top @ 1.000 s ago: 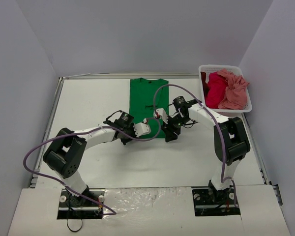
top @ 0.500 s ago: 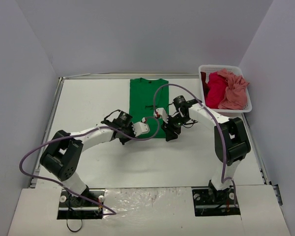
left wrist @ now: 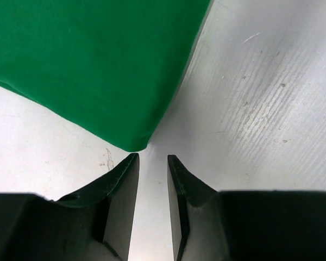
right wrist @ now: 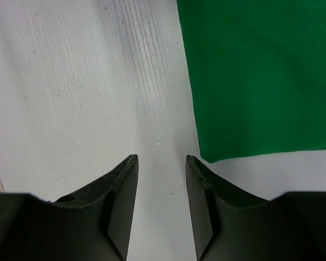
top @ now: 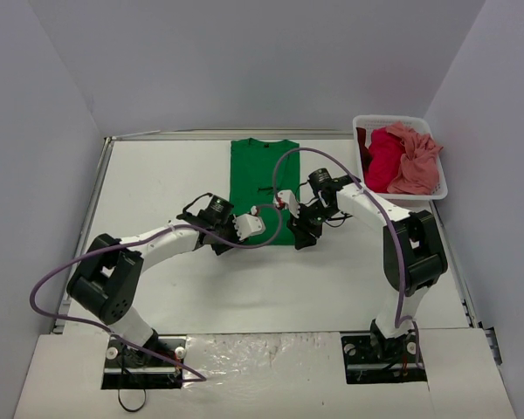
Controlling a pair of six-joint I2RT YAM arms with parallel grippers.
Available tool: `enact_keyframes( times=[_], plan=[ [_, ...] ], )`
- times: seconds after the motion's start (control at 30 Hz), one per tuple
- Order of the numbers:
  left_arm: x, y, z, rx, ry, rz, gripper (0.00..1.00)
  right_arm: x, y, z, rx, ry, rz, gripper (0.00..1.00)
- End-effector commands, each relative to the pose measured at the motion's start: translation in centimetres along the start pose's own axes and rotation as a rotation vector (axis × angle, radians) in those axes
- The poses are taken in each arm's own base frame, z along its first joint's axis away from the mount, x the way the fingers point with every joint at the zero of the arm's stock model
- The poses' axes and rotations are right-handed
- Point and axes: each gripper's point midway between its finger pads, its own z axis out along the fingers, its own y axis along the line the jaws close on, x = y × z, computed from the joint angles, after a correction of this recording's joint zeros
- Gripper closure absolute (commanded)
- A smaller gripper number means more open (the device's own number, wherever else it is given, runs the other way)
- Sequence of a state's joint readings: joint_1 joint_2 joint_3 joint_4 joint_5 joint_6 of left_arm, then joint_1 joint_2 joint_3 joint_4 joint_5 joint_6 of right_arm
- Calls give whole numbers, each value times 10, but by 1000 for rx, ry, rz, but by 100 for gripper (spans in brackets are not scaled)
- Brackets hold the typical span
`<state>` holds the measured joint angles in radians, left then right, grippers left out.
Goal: Fold and stack the t-shirts
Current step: Grab one side of the 2/3 rectangular tshirt with both arms
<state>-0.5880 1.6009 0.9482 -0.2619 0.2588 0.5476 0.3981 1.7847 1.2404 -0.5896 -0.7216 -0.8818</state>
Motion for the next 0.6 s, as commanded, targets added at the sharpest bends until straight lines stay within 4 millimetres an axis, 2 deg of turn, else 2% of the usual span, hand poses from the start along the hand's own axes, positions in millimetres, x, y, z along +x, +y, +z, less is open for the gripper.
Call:
enact_keyframes(
  times=[0.0,0.27,0.57],
  plan=[
    [-7,12,-4,-37,-10,16,73,-5,4,-12,12,-6,0,63],
    [-10,12,4,-15,-9,26,71,-2,4,-10,9,5,5,63],
    [-3,6,17,28,19,22,71,2,3,-9,12,20,10,63]
  ],
)
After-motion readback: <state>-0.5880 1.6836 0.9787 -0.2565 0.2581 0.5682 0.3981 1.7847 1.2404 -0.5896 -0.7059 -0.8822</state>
